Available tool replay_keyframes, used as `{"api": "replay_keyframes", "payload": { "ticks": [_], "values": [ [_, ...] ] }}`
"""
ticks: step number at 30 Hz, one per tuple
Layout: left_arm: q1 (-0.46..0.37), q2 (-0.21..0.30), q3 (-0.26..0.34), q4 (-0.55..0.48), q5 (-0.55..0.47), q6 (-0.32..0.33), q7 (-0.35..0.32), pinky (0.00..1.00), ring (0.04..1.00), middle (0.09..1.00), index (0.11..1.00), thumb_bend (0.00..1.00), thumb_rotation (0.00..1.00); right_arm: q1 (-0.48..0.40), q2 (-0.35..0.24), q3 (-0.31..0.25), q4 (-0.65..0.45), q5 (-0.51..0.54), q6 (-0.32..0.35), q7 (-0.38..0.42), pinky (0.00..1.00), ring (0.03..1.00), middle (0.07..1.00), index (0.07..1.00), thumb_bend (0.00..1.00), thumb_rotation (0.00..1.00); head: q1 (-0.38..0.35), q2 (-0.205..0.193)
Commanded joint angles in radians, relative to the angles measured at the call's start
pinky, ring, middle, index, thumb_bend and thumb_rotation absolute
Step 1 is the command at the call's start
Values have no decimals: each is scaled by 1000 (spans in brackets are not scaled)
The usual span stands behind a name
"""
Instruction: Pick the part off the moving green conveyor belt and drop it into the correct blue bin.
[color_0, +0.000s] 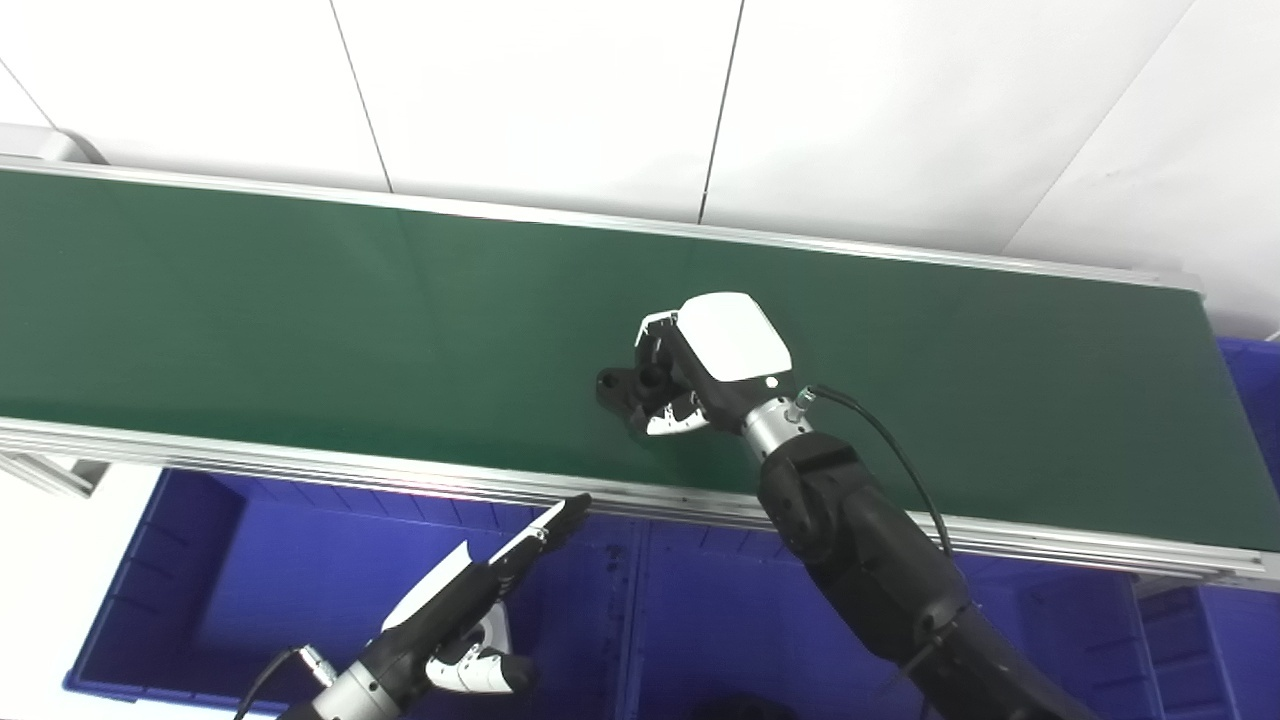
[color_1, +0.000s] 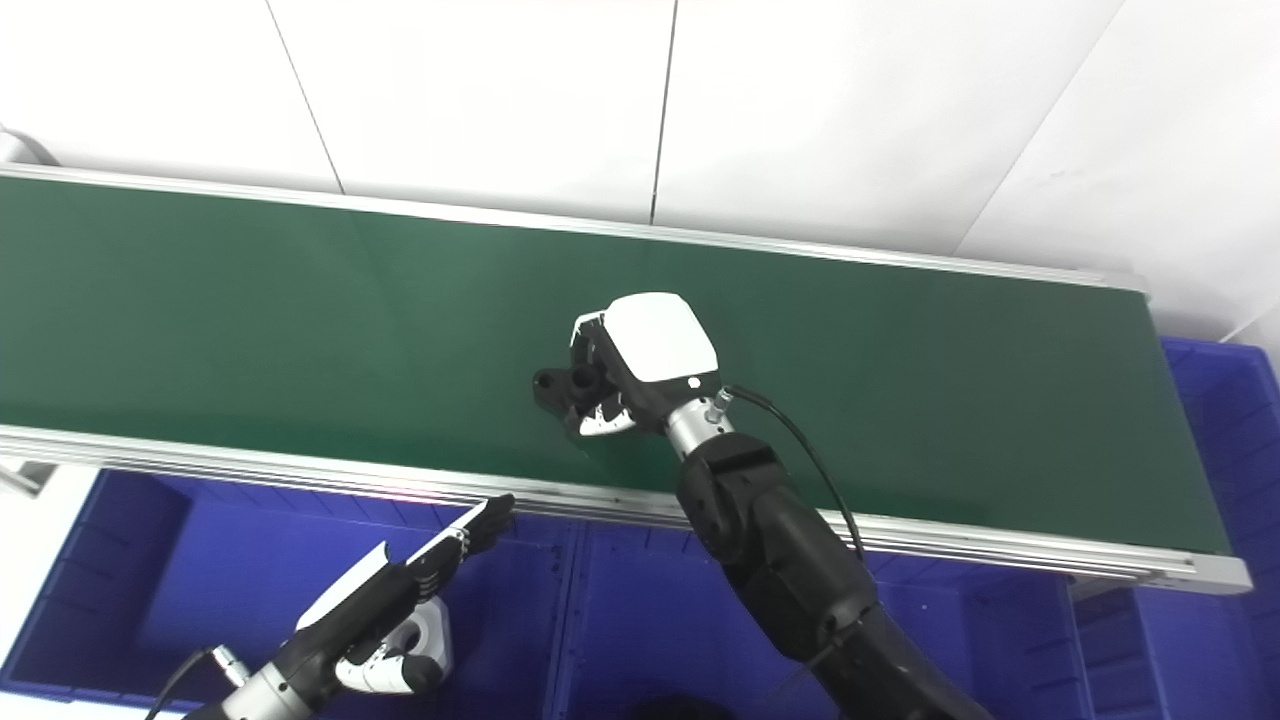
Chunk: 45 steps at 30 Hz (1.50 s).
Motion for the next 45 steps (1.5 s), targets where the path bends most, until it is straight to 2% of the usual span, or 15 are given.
{"api": "replay_keyframes", "payload": {
  "ticks": [1,6,9,14,17,23,30,37,40,45],
  "values": [
    [-1,8,6,-37,-7,-37,8,1000,1000,1000,1000,922,808,30,-4,28,13,-7,-7,65,223,296,475,489,526,0,1,2],
    [2,11,10,-42,-7,-37,11,1000,1000,1000,1000,910,801,35,-24,36,-5,-15,-4,99,212,288,475,490,527,0,0,5],
    [0,13,13,-41,-16,-37,3,1000,1000,1000,1000,898,797,47,-33,29,-20,-5,-20,86,224,301,476,489,524,0,1,9],
    [-1,14,19,-40,-29,-38,-9,994,996,1000,1000,882,786,72,-36,10,-79,3,-8,85,219,298,476,491,524,0,2,10],
    [0,16,25,-41,-35,-38,-17,982,991,1000,1000,877,779,98,-31,-13,-131,13,-8,67,193,260,473,490,526,0,2,11],
    [2,17,40,-41,-35,-38,-17,960,977,1000,1000,873,766,168,-17,-74,-329,-21,47,115,209,258,471,491,529,0,2,16],
    [5,19,53,-43,-44,-38,-28,951,978,1000,1000,851,752,244,-5,-145,-509,-57,34,150,253,278,471,490,529,0,0,22],
    [14,12,76,-45,-57,-38,-33,957,979,1000,1000,856,761,355,14,-202,-627,-36,22,170,197,237,470,489,530,0,4,46],
    [17,0,91,-47,-65,-37,-36,945,969,993,993,846,769,412,20,-208,-657,-43,26,194,215,239,469,489,530,0,4,51],
    [24,-10,105,-66,-70,-38,-38,932,957,984,987,837,776,507,14,-207,-666,-33,23,241,193,229,469,489,530,0,17,87]
  ]
}}
